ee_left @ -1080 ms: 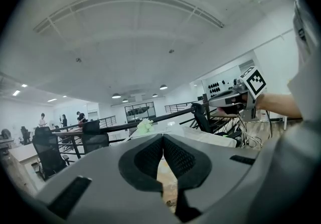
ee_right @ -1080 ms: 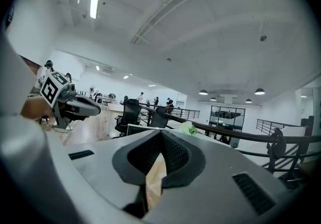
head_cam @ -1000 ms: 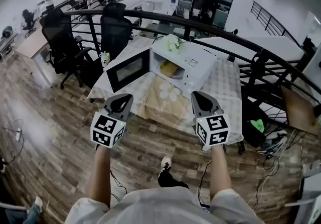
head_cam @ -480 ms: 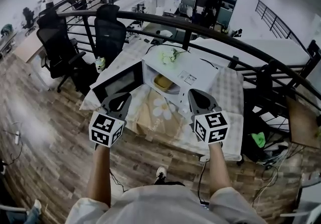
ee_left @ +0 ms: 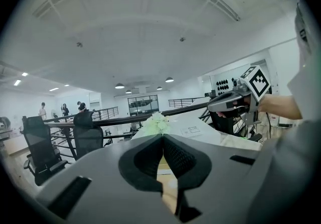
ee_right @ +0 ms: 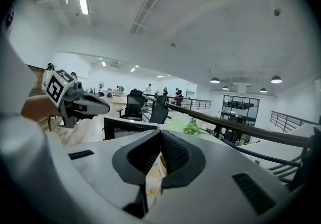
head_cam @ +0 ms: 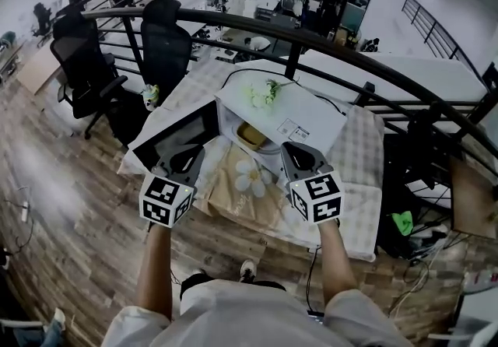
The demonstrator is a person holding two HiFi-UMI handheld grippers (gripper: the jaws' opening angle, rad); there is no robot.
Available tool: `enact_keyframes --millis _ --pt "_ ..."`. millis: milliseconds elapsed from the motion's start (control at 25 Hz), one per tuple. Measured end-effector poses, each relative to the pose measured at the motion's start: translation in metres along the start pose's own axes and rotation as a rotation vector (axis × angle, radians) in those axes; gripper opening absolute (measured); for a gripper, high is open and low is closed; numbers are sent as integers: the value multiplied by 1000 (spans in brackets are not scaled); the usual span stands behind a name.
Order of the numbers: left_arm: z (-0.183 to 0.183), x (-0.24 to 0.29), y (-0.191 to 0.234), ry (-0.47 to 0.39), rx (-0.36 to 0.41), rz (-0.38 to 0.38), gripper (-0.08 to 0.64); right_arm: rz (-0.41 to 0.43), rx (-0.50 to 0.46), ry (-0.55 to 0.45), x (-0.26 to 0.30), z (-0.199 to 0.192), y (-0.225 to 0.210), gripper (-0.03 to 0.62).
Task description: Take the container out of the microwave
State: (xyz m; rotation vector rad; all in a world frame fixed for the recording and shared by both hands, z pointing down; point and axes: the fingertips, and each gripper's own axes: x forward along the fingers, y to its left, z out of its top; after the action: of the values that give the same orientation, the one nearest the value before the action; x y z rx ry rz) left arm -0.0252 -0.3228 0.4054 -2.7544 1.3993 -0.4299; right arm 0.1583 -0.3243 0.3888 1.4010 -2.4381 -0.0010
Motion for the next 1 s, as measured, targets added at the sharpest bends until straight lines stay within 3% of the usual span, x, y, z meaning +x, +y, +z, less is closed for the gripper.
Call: enact_keyframes --millis 160,440,720,880,1000 --pt "-14 13 20 24 -10 -28 20 52 -11 75 37 -20 16 15" --pt "-49 32 53 88 -13 -90 18 21 9 205 100 -65 25 55" --pt "-77 39 57 141 -43 -113 18 24 23 293 138 -109 24 78" --pt "-91 43 60 168 -64 -120 18 35 -43 358 164 -136 24 87" --pt "-102 47 64 183 -80 -129 19 34 -161 448 187 -163 22 89"
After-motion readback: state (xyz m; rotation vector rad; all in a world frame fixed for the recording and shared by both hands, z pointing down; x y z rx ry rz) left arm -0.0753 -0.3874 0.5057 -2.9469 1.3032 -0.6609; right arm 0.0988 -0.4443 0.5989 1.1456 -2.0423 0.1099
